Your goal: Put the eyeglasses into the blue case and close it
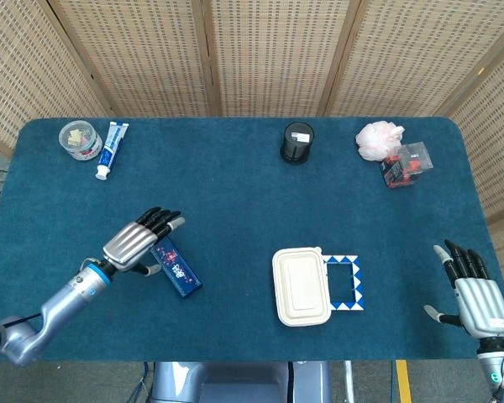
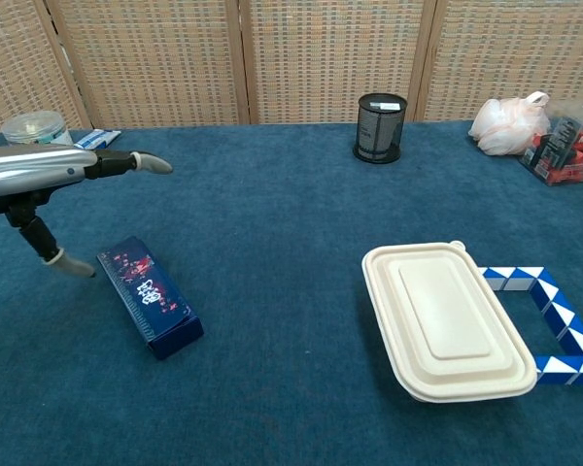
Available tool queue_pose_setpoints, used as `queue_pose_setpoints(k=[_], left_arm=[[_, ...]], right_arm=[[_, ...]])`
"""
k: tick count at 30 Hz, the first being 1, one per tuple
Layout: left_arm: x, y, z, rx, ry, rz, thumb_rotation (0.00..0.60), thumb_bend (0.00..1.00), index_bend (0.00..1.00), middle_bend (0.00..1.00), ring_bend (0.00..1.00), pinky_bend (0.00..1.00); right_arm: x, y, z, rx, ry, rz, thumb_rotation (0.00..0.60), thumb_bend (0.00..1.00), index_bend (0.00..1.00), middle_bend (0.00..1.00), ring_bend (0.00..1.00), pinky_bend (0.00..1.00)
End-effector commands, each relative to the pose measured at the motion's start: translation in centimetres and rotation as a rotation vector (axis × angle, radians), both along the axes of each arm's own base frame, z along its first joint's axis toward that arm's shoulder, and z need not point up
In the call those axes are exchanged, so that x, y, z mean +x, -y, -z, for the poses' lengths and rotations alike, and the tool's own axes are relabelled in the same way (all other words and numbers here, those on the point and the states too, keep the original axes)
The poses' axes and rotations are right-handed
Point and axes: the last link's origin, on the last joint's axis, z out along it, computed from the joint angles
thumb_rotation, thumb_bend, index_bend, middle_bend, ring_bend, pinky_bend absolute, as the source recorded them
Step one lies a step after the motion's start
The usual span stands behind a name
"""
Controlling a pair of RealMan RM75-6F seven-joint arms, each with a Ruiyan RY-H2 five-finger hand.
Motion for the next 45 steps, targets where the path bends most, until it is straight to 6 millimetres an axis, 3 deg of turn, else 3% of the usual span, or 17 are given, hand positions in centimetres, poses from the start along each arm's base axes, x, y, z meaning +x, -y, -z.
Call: queue_pose_setpoints(k=[1, 9, 23, 26, 34, 45], left_arm=[[0.0, 0.7, 0.1, -0.068, -0.116, 0.037, 0.6, 0.02, 0.0, 0.0, 0.0, 0.0], [-0.1, 1.1, 2.7, -0.102, -0.234, 0.064, 0.6, 0.04, 0.0, 0.0, 0.0, 0.0], [1.2, 0.0, 6.0, -0.048, -0.249, 0.087, 0.6, 0.11, 0.0, 0.0, 0.0, 0.0], [1.4, -0.3, 6.3, -0.029, -0.243, 0.092, 0.6, 0.14, 0.0, 0.05, 0.0, 0.0], [1.5, -0.8, 6.8, 0.009, -0.226, 0.098, 0.6, 0.21, 0.0, 0.35, 0.0, 0.0], [1.6, -0.9, 7.1, 0.043, -0.209, 0.118, 0.6, 0.25, 0.03, 0.46, 0.0, 0.0]], right_arm=[[0.0, 0.0, 0.0, 0.0, 0.0, 0.0, 0.6, 0.0, 0.0, 0.0, 0.0, 0.0], [0.0, 0.0, 0.0, 0.0, 0.003, 0.002, 0.6, 0.0, 0.0, 0.0, 0.0, 0.0], [0.0, 0.0, 0.0, 0.003, 0.006, 0.004, 0.6, 0.0, 0.0, 0.0, 0.0, 0.0], [0.0, 0.0, 0.0, 0.004, 0.007, 0.004, 0.6, 0.0, 0.0, 0.0, 0.0, 0.0], [-0.1, 0.0, -0.1, 0.006, 0.009, 0.005, 0.6, 0.0, 0.0, 0.0, 0.0, 0.0], [0.0, 0.0, -0.1, 0.005, 0.009, 0.006, 0.6, 0.0, 0.0, 0.0, 0.0, 0.0]])
